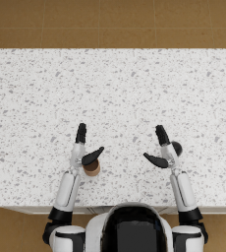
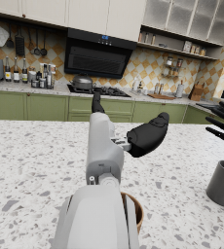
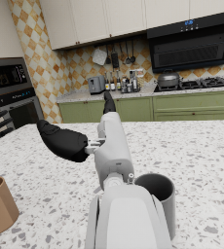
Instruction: Pick up two cups and pour the berry on the right into the cup on the left
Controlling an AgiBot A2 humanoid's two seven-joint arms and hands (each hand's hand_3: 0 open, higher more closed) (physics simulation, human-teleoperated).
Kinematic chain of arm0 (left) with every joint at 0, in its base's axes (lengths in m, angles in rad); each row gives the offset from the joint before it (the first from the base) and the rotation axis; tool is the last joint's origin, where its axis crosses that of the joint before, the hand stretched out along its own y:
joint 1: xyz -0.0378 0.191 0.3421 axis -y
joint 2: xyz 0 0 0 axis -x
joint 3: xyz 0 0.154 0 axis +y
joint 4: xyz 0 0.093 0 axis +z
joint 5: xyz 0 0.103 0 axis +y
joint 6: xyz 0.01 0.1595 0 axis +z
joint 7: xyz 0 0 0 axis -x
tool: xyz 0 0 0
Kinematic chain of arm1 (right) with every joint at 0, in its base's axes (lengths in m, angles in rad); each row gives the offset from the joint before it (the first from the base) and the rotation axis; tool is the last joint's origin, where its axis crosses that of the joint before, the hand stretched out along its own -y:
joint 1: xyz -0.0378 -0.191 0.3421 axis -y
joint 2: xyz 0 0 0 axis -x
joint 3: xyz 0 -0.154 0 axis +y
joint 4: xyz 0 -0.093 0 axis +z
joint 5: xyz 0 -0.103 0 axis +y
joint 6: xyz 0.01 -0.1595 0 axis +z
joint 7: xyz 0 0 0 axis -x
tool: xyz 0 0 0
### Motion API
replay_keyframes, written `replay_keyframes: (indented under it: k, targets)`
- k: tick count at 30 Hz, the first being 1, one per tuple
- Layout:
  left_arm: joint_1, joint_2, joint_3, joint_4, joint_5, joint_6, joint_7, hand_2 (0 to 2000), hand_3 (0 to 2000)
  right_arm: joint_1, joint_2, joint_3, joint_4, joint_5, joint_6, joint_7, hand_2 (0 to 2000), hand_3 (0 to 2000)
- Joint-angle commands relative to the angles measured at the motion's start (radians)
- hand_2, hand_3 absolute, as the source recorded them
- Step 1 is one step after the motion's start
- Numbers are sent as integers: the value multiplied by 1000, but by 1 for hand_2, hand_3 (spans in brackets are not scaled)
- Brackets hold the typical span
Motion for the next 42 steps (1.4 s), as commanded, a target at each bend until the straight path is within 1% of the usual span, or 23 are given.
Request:
replay_keyframes:
  k: [1,16,17,18,20,23,24,29,33,39,42]
  targets:
    - [0,0,0,0,0,0,0,0,0,0,0,0,0,0,0,0,0,0]
    - [0,0,0,0,0,0,0,0,0,0,0,0,0,0,0,0,0,0]
    - [2,1,30,16,0,0,0,0,0,2,-1,30,-16,0,0,0,0,0]
    - [-14,-5,15,-5,0,-29,-28,0,0,2,-4,19,-3,0,-28,29,0,0]
    - [-48,-14,-28,-49,0,-64,-64,0,0,-12,-4,-8,16,0,-63,64,0,0]
    - [-109,-31,-67,-84,0,-87,-87,0,0,-49,4,-54,27,0,-86,87,0,0]
    - [-123,-34,-70,-85,31,-91,-91,0,0,-61,5,-74,25,0,-90,91,0,0]
    - [-196,-52,-81,-110,188,-99,-99,0,0,-151,16,-165,59,156,-98,99,0,0]
    - [-265,-71,-93,-116,290,-100,-100,0,0,-203,16,-191,49,258,-99,100,0,0]
    - [-383,-114,-70,-119,325,-101,-101,0,0,-300,10,-276,77,293,-100,101,0,0]
    - [-431,-130,-71,-115,329,-101,-101,0,0,-343,1,-321,58,297,-100,101,0,0]
